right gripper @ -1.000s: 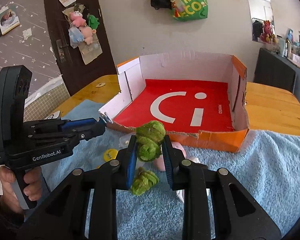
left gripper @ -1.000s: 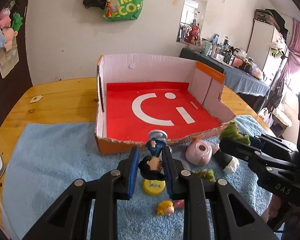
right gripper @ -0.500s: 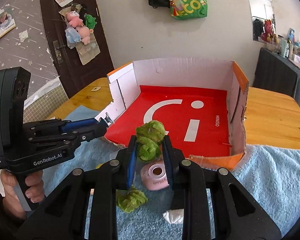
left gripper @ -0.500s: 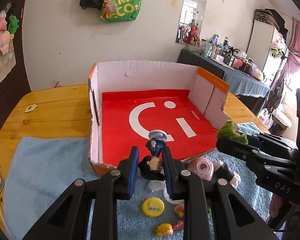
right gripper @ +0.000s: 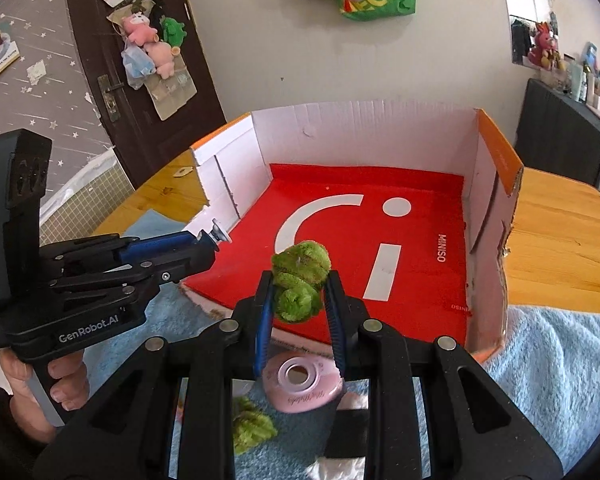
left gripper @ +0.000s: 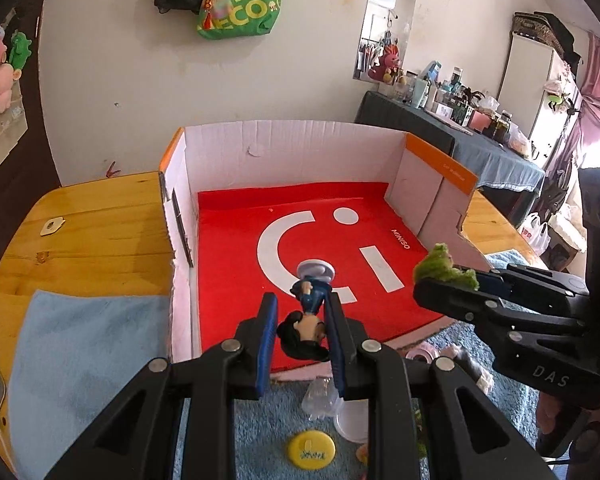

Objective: Organize objects
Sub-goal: 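Lift the figurine with the left gripper while the right gripper carries the green plush into the box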

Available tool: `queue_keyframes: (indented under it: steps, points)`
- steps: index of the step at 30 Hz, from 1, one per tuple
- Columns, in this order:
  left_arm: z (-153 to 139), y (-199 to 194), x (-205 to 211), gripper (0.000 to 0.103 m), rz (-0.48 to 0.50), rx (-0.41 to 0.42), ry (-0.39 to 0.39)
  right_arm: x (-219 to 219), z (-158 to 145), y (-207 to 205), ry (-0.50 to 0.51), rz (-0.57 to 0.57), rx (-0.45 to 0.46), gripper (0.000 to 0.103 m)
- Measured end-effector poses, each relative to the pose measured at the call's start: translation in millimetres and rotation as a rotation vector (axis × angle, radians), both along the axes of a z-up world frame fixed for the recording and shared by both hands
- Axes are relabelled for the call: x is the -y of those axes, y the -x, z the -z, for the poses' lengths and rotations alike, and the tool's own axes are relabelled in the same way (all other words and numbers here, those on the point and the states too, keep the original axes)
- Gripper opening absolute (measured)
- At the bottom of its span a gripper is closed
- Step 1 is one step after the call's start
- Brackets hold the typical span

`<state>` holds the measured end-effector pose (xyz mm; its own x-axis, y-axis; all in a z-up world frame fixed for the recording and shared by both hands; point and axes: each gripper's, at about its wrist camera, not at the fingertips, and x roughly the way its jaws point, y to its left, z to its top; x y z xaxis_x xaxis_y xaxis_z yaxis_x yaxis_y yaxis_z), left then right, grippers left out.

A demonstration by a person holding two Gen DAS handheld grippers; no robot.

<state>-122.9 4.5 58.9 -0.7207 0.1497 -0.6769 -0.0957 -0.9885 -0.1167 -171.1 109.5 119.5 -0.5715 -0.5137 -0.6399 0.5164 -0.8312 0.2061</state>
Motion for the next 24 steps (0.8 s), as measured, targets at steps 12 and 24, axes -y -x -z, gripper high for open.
queue_keyframes:
  steps: [12,24]
  points:
    - [8,41,-1,0.025,0.004,0.059,0.015,6,10,40,-0.064,0.014,0.062,0.023]
    - [29,76,3,0.025,-0.012,0.142,-0.017,9,22,68,-0.084,0.036,0.109,0.023]
